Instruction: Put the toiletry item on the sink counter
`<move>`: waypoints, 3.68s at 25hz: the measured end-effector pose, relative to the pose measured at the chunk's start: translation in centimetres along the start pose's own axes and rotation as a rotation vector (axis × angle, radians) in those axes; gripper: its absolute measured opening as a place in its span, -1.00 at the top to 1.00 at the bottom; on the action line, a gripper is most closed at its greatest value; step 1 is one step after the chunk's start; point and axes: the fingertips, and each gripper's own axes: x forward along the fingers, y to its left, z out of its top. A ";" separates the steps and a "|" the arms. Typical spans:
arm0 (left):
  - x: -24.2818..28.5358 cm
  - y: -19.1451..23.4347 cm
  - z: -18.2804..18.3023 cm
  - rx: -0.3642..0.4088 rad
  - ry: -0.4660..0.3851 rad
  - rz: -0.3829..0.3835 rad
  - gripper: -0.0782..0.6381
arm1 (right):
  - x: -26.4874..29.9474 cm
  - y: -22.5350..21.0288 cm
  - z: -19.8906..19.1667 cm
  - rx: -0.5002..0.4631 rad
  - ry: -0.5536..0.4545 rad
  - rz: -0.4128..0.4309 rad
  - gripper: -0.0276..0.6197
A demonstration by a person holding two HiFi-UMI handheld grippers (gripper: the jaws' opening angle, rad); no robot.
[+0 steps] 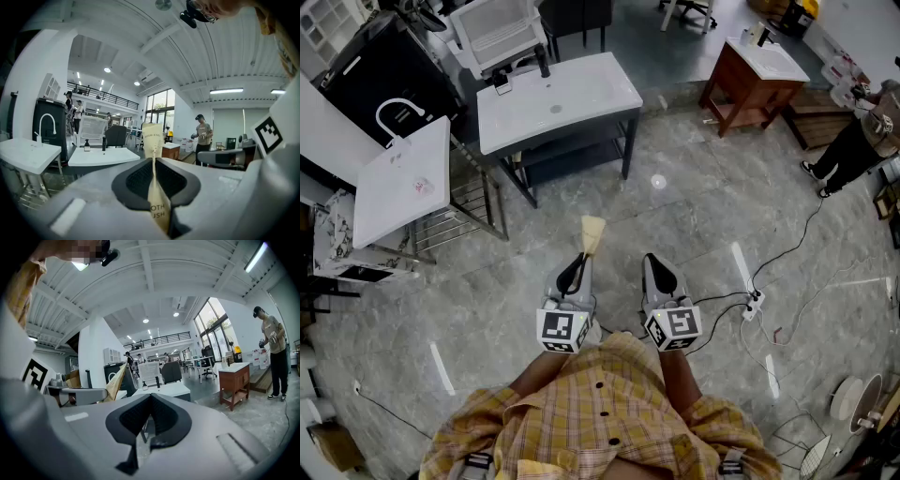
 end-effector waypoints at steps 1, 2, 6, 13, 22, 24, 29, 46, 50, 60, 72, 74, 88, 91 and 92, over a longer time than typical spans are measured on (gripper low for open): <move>0.2 0.2 0.0 -0.001 0.000 0.001 0.72 | 0.2 0.0 0.0 -0.003 -0.001 0.000 0.92; 0.4 0.3 0.0 -0.001 0.001 0.001 0.72 | 0.5 -0.1 0.1 -0.006 -0.001 0.001 0.92; 1.2 1.4 -0.2 -0.005 0.004 0.002 0.72 | 1.8 0.0 0.2 0.003 -0.006 0.015 0.92; 2.4 4.1 0.2 -0.002 -0.009 -0.006 0.72 | 4.3 0.4 0.7 -0.004 -0.011 0.000 0.91; 2.3 7.8 0.8 -0.007 -0.026 -0.028 0.72 | 7.2 2.3 1.7 -0.012 -0.038 -0.039 0.91; 2.5 8.5 0.7 -0.015 -0.025 -0.025 0.72 | 7.7 2.6 1.8 -0.016 -0.033 -0.041 0.91; 3.7 9.9 0.1 -0.030 -0.013 -0.019 0.72 | 10.3 2.4 1.2 -0.007 -0.014 -0.032 0.91; 20.2 17.4 3.6 0.005 0.008 0.029 0.72 | 27.9 -4.9 6.0 -0.009 -0.014 0.063 0.91; 25.8 18.7 5.4 0.005 0.006 0.053 0.72 | 32.5 -8.4 8.4 -0.005 -0.017 0.084 0.91; 35.9 18.8 7.7 0.020 0.029 0.066 0.72 | 39.5 -16.1 11.5 0.008 -0.017 0.101 0.91; 40.9 20.4 7.3 -0.036 0.082 0.102 0.72 | 43.1 -19.3 10.2 0.050 0.037 0.105 0.91; 41.8 20.9 6.8 -0.049 0.093 0.104 0.72 | 44.0 -19.7 10.1 0.049 0.046 0.106 0.91; 53.1 24.8 5.4 -0.175 0.153 0.109 0.72 | 52.8 -25.4 10.7 0.028 0.106 0.102 0.91; 55.6 25.6 5.2 -0.203 0.167 0.114 0.72 | 54.7 -26.7 11.0 0.024 0.118 0.098 0.91; 56.5 25.9 5.2 -0.214 0.172 0.114 0.72 | 55.4 -27.1 11.1 0.025 0.121 0.096 0.91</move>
